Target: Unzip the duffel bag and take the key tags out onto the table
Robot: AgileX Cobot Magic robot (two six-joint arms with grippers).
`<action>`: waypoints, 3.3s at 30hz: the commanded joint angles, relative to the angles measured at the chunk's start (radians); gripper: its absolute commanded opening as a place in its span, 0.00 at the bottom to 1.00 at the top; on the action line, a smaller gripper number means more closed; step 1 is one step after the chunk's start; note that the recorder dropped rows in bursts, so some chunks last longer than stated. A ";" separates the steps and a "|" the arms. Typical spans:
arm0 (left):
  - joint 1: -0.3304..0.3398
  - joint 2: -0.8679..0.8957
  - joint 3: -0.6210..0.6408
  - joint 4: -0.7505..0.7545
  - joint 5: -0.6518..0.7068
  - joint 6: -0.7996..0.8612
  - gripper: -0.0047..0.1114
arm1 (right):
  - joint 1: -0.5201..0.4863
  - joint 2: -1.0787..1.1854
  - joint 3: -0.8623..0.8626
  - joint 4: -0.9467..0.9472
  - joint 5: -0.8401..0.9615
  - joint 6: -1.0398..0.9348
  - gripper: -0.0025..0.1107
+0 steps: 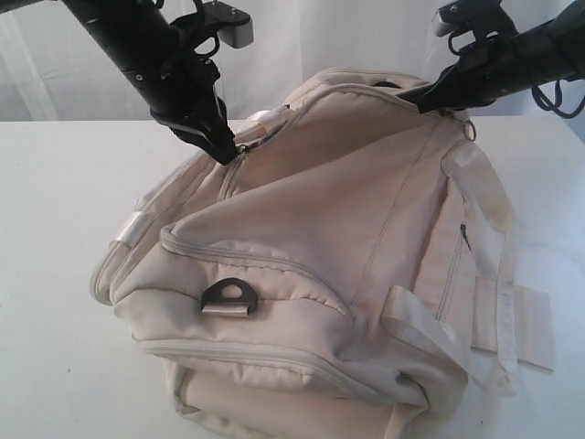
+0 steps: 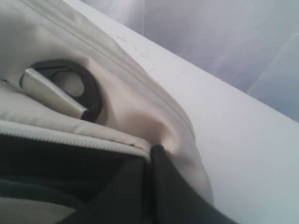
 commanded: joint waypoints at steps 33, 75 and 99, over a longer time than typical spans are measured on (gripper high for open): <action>0.013 -0.136 0.186 -0.024 0.035 0.012 0.04 | 0.053 -0.228 -0.002 -0.033 0.078 -0.214 0.46; 0.013 -0.136 0.186 -0.088 0.039 0.046 0.04 | 0.231 -0.112 0.002 0.128 0.175 -0.591 0.02; 0.013 -0.138 0.188 -0.127 0.197 0.043 0.04 | 0.231 -0.088 0.002 0.137 -0.148 -0.544 0.02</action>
